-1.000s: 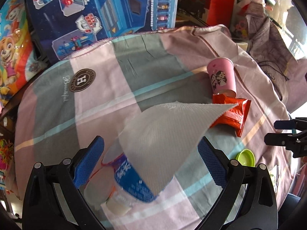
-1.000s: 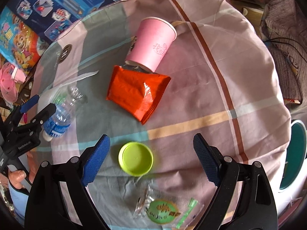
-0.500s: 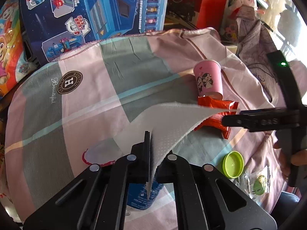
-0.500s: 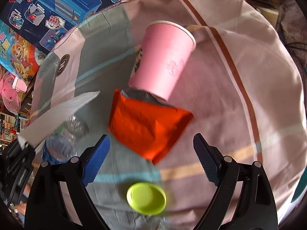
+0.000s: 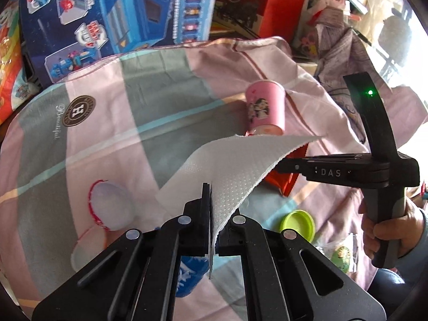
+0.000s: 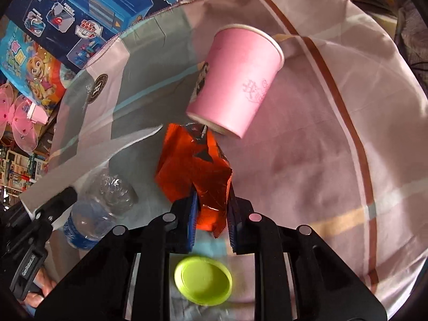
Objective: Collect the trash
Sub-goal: 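Grasp the white napkin with the left tool while the right tool grasps the orange wrapper, then carry the napkin and orange wrapper over the teal bucket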
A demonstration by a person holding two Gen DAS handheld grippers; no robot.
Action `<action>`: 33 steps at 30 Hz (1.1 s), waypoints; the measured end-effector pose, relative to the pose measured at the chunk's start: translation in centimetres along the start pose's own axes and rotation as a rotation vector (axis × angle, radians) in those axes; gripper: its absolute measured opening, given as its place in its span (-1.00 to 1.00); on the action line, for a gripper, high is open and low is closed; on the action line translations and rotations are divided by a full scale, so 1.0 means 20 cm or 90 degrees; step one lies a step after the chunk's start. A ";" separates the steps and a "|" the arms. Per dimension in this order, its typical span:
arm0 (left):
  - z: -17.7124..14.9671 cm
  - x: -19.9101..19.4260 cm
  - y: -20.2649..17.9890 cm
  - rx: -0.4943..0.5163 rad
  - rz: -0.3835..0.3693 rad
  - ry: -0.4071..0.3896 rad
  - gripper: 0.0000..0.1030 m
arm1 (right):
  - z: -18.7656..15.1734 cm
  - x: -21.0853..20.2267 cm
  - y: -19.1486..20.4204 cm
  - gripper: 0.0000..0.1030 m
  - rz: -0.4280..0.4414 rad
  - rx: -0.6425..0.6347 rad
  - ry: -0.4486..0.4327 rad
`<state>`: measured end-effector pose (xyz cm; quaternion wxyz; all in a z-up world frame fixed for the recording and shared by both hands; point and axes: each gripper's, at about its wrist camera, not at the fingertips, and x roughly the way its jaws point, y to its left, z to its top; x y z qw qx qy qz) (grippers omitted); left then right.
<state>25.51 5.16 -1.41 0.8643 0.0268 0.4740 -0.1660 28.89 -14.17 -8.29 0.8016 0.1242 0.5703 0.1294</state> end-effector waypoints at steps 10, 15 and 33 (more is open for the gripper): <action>0.00 -0.13 -0.14 -0.014 0.010 -0.035 -0.95 | -0.15 -0.28 -0.07 -0.65 0.023 -0.011 -0.048; 0.01 -0.21 -0.24 -0.011 -0.005 -0.051 -0.95 | -0.23 -0.45 -0.17 -0.65 0.024 0.009 -0.087; 0.01 -0.27 -0.62 0.034 -0.047 -0.061 -0.98 | -0.42 -0.77 -0.55 -0.65 0.042 0.099 -0.163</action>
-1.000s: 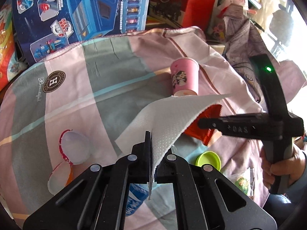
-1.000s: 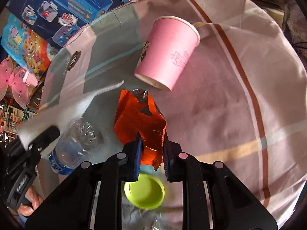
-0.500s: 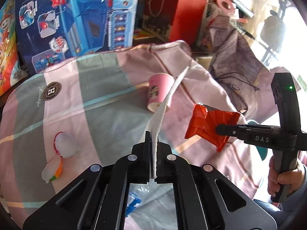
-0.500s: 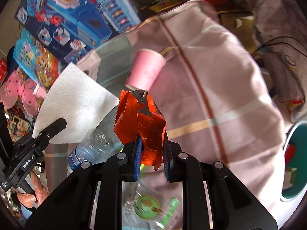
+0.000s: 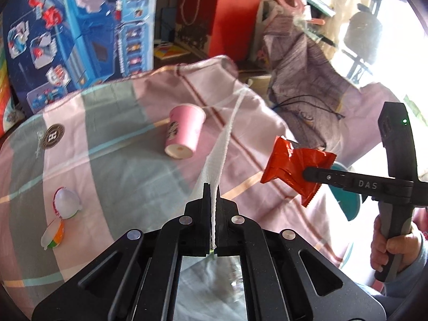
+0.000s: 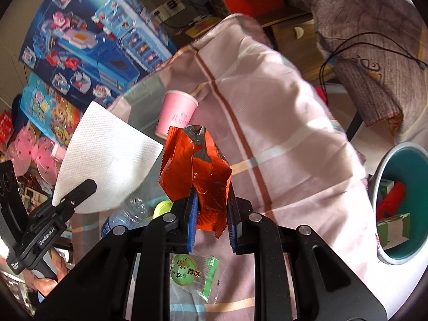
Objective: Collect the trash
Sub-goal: 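Carry the napkin and orange wrapper over the teal bucket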
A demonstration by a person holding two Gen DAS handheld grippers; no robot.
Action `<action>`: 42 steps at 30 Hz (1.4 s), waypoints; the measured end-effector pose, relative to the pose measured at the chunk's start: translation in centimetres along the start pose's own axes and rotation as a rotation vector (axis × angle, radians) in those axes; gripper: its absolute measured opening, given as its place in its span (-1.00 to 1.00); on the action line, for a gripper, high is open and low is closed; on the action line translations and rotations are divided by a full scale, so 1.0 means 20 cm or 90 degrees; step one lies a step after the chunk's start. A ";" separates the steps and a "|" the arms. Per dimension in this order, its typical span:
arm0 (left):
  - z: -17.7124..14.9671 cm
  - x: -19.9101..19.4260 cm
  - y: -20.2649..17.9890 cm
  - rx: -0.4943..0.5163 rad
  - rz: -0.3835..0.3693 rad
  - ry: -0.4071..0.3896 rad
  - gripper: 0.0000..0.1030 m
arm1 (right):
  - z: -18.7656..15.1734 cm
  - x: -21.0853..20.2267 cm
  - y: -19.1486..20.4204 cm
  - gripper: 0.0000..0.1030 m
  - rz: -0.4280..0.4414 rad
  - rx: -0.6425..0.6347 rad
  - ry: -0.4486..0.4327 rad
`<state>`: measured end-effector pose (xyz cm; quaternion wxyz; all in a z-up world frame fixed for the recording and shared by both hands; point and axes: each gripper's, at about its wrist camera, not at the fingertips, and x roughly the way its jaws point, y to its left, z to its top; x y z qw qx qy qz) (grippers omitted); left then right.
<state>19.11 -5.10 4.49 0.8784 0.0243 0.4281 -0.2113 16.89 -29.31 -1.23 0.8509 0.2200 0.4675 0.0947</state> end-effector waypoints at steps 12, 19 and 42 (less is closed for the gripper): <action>0.08 0.06 -0.43 0.080 -0.061 0.011 -0.97 | 0.00 -0.23 -0.26 -0.64 0.005 0.054 -0.055; 0.10 0.16 -0.74 0.143 -0.092 0.034 -0.97 | -0.02 -0.42 -0.54 -0.64 -0.003 0.107 -0.099; -0.03 0.59 -1.77 0.286 -0.211 0.132 -0.97 | -0.33 -0.89 -1.44 -0.63 -0.099 0.288 -0.152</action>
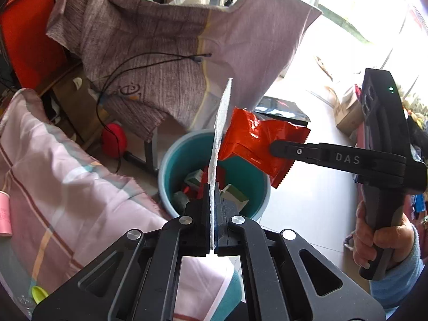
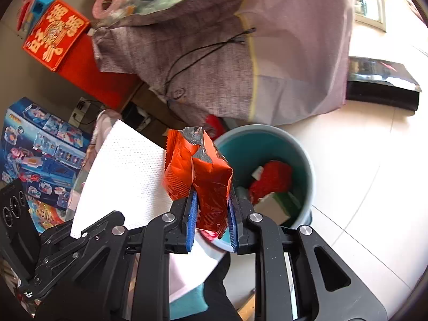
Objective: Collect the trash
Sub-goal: 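Carry the napkin and orange wrapper over the teal bucket, then open both tools to drop the napkin and wrapper into the bucket, then move both tools back over the table toward the bottle and packet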
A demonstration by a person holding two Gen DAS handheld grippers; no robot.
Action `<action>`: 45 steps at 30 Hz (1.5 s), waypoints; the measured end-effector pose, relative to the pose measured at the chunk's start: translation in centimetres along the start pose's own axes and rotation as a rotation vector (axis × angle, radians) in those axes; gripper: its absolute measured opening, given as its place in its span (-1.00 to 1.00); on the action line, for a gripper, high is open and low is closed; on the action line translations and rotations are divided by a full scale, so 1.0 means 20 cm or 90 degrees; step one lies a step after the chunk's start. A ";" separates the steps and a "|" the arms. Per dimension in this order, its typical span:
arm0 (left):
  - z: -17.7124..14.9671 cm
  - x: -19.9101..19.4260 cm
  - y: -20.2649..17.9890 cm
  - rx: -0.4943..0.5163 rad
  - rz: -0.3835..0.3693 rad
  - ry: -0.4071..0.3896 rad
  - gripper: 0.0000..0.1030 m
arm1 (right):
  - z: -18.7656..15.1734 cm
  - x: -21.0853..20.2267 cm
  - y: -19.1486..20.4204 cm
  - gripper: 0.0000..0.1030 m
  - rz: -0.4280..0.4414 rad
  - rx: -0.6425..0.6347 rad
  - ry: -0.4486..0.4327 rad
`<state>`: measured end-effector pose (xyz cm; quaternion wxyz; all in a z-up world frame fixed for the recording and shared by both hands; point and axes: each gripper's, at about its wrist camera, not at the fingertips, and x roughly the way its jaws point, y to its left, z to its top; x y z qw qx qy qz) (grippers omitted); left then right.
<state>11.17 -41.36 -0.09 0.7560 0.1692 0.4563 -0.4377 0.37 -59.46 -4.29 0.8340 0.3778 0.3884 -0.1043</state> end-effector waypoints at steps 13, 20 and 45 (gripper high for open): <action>0.05 0.24 0.05 -0.029 -0.003 0.046 -0.97 | 0.06 0.04 -0.14 -0.62 -0.027 0.023 0.019; 0.05 0.33 0.10 -0.048 -0.004 0.069 -0.97 | 0.08 0.10 -0.16 -0.61 -0.036 0.028 0.035; -0.04 0.37 0.21 -0.086 0.029 0.085 0.79 | 0.10 0.29 -0.06 0.44 -0.052 0.013 0.084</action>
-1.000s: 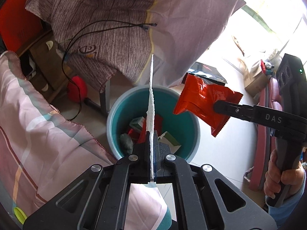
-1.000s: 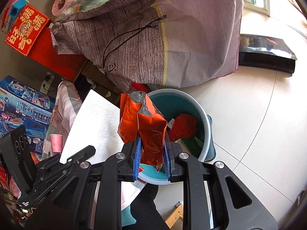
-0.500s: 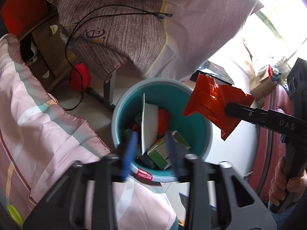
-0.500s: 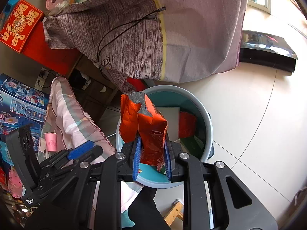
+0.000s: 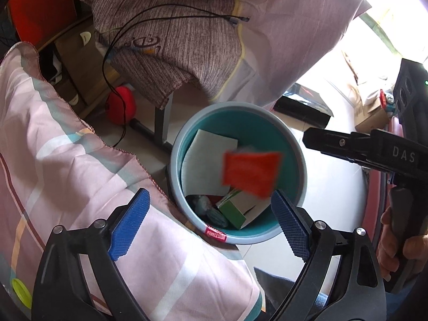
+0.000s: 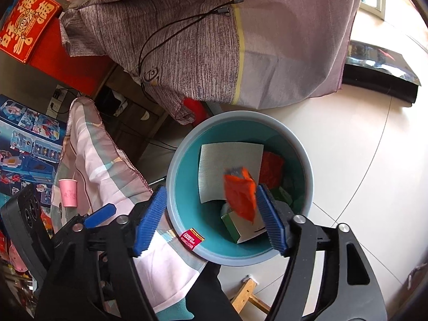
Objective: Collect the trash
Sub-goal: 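Move both tools back over the table toward the bottle and packet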
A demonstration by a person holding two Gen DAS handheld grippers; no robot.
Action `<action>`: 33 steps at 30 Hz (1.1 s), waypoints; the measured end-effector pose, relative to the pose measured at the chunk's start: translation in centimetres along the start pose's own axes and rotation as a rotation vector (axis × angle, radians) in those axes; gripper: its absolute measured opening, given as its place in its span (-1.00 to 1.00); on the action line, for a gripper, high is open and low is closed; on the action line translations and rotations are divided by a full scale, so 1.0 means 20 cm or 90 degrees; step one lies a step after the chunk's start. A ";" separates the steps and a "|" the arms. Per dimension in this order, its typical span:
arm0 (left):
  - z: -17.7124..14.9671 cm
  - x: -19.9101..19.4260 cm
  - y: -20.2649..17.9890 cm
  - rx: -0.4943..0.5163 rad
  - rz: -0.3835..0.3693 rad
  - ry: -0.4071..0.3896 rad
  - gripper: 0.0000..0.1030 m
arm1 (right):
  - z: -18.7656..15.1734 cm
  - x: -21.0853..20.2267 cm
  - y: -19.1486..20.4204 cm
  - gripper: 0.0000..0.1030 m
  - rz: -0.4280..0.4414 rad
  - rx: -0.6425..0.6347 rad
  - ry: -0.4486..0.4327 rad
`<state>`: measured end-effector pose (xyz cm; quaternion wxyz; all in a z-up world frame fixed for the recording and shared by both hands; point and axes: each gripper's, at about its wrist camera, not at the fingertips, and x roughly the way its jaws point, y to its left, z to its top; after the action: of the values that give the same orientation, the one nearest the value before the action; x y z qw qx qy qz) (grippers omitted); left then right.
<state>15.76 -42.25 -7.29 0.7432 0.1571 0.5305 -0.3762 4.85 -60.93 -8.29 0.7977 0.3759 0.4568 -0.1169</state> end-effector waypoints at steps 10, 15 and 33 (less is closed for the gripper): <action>-0.06 -0.02 -0.01 0.006 0.000 0.009 0.83 | -0.06 0.01 -0.03 0.63 -0.044 0.030 0.021; -0.11 -0.09 0.02 0.006 0.009 0.002 0.84 | -0.09 0.00 0.02 0.65 -0.046 0.019 0.021; -0.47 -0.43 0.34 -0.036 0.082 -0.037 0.85 | -0.32 0.04 0.49 0.65 0.004 -0.075 0.034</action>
<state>13.01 -28.46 -4.25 0.7850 0.1585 0.5082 -0.3169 6.45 -49.57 -6.11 0.8064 0.3324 0.4831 -0.0773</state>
